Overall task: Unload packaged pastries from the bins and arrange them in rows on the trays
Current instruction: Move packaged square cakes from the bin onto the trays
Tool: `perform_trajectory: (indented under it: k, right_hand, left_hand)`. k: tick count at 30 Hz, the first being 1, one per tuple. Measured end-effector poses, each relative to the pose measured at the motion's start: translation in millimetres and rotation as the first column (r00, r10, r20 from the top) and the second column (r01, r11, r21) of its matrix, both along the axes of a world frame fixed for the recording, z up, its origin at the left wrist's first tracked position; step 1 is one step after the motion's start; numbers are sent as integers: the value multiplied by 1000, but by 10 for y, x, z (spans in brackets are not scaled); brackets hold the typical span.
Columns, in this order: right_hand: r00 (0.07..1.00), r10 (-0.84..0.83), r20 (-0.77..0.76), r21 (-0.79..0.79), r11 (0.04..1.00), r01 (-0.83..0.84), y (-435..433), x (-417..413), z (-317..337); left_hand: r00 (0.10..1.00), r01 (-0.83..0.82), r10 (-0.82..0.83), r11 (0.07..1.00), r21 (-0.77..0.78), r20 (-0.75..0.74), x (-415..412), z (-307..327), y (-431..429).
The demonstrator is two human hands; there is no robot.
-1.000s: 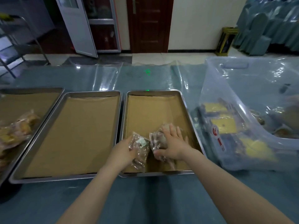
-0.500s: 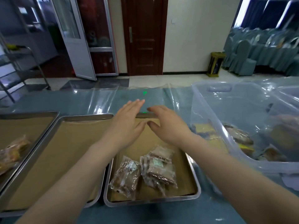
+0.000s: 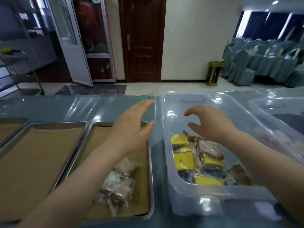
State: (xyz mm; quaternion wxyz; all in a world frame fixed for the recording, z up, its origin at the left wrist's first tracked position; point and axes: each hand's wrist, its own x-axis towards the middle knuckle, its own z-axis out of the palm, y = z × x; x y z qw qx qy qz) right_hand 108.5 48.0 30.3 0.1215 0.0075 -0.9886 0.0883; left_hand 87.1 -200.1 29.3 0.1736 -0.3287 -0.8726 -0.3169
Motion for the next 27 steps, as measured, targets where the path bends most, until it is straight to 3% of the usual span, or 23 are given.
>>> perform_trajectory:
  k: [3, 7, 10, 12, 16, 18, 20, 23, 25, 27]
  right_hand:
    - [954, -100, 283, 255, 967, 26, 643, -8, -262]
    - [771, -195, 607, 487, 858, -167, 1212, -1, -683]
    - [624, -305, 719, 602, 722, -340, 1398, 5, -1011]
    - [565, -332, 755, 610, 672, -420, 1389, 9, -1180]
    - [530, -203, 823, 492, 721, -488, 1284, -9, -1341]
    - [586, -118, 802, 429, 796, -427, 1281, -89, -1300]
    - [706, -50, 706, 367, 879, -304, 1293, -199, -1194]
    - [898, 43, 439, 245, 955, -166, 1344, -411, -1036]
    - [962, 119, 244, 174, 971, -165, 1378, -578, -987]
    - [979, 182, 88, 235, 951, -198, 1422, -755, -996]
  left_hand:
    - [997, -1, 6, 998, -65, 78, -77, -95, 578]
    - [975, -5, 54, 975, -221, 217, -151, -316, 1117]
    - [961, -72, 148, 949, -306, 234, -165, -504, 1276]
    - [959, -115, 201, 922, -370, 200, -164, -556, 1274]
    - [958, -146, 236, 892, -428, 163, -108, -546, 1241]
    - [947, -181, 264, 909, -375, 181, -77, -535, 1223]
    - [938, -207, 285, 917, -342, 196, -49, -522, 1206]
    - [937, -212, 286, 923, -320, 203, -39, -505, 1209]
    - [934, -223, 293, 926, -306, 205, -33, -503, 1215]
    - [932, -231, 302, 921, -314, 200, -27, -499, 1215]
